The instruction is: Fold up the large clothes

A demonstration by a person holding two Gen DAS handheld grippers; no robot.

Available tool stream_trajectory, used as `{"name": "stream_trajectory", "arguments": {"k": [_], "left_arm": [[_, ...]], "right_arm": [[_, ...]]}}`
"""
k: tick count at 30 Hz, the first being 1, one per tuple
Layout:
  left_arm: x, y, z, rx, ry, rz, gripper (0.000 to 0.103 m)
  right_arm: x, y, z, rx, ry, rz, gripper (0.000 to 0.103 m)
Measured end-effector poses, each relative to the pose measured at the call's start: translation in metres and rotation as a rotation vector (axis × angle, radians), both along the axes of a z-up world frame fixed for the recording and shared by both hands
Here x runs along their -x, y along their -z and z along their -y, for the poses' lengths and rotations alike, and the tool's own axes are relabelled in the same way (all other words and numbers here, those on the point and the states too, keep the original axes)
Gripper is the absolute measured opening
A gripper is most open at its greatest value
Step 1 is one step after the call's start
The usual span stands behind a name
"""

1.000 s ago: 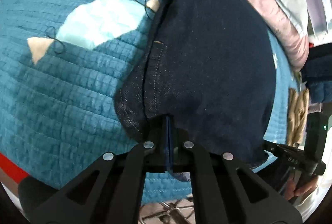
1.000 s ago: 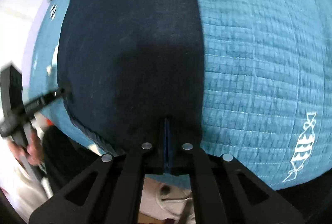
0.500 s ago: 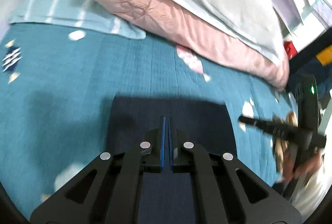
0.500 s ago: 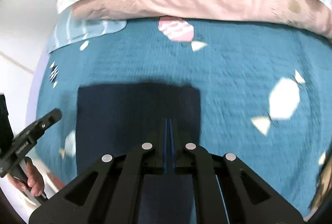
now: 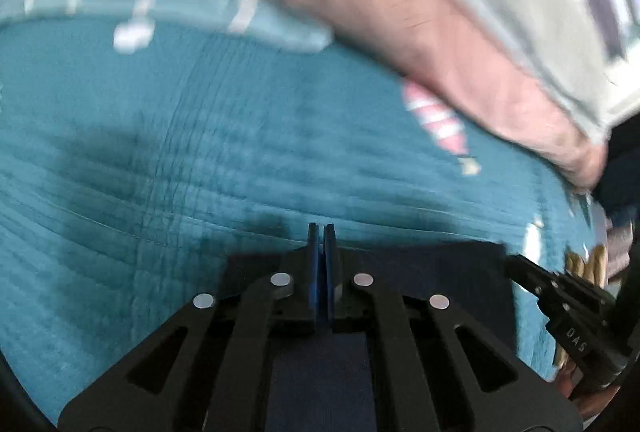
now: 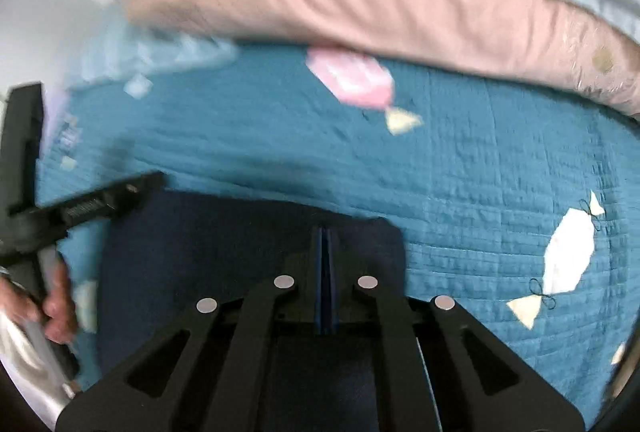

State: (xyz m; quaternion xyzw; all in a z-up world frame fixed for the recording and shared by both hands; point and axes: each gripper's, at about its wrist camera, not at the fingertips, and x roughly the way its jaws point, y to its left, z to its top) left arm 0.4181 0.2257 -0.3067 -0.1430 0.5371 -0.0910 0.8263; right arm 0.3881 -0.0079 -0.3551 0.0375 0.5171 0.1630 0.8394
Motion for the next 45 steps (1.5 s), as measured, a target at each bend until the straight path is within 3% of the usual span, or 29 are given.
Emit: {"name": "stream_trajectory", "arguments": {"k": [2, 4, 8, 11, 14, 17, 23, 29, 31, 32, 33, 34, 35, 38, 41, 45], "left_arm": [[0.027, -0.022, 0.012, -0.023, 0.032, 0.058, 0.003], [0.05, -0.024, 0.022, -0.018, 0.064, 0.068, 0.003], [0.098, 0.011, 0.037, -0.048, 0.07, -0.007, 0.002], [0.145, 0.014, 0.024, 0.019, 0.006, 0.023, 0.002], [0.18, 0.017, 0.009, 0.093, -0.062, 0.011, 0.002], [0.207, 0.018, 0.005, 0.115, -0.085, 0.006, 0.003], [0.251, 0.014, 0.014, 0.052, -0.048, -0.036, 0.003], [0.28, 0.003, 0.027, -0.078, 0.025, -0.073, 0.003], [0.281, -0.006, 0.028, -0.104, 0.034, -0.068, 0.011], [0.28, -0.01, 0.028, -0.125, 0.036, -0.066, 0.027], [0.279, -0.016, 0.027, -0.15, 0.036, -0.049, 0.051], [0.279, -0.021, 0.026, -0.169, 0.036, -0.026, 0.061], [0.277, -0.027, 0.025, -0.19, 0.039, 0.003, 0.073], [0.262, -0.037, 0.019, -0.206, 0.052, 0.029, 0.08], [0.235, -0.033, 0.008, -0.183, 0.042, 0.019, 0.08], [0.2, -0.017, 0.0, -0.154, 0.07, -0.009, 0.081]], "right_arm": [[0.021, -0.01, -0.005, -0.027, -0.009, 0.061, 0.003], [0.039, -0.005, -0.009, -0.047, -0.012, 0.063, 0.003], [0.082, 0.022, -0.008, -0.005, 0.028, 0.063, 0.003], [0.117, 0.018, -0.005, 0.006, 0.044, 0.104, 0.003], [0.151, 0.021, 0.001, -0.025, 0.071, 0.082, 0.003], [0.189, 0.023, -0.003, 0.021, 0.044, 0.107, 0.003], [0.244, 0.024, 0.0, 0.059, -0.012, 0.088, 0.003], [0.258, 0.007, 0.014, 0.029, -0.083, -0.011, 0.004], [0.259, 0.001, 0.022, -0.016, -0.096, -0.058, 0.01], [0.259, -0.003, 0.026, -0.042, -0.1, -0.075, 0.02], [0.258, -0.01, 0.033, -0.078, -0.099, -0.073, 0.044], [0.258, -0.017, 0.038, -0.091, -0.087, -0.056, 0.059], [0.257, -0.024, 0.044, -0.093, -0.065, -0.033, 0.082], [0.244, -0.04, 0.062, -0.156, -0.015, 0.022, 0.088], [0.219, -0.035, 0.068, -0.186, -0.001, -0.008, 0.088], [0.176, -0.005, 0.073, -0.342, 0.03, -0.119, 0.088]]}}
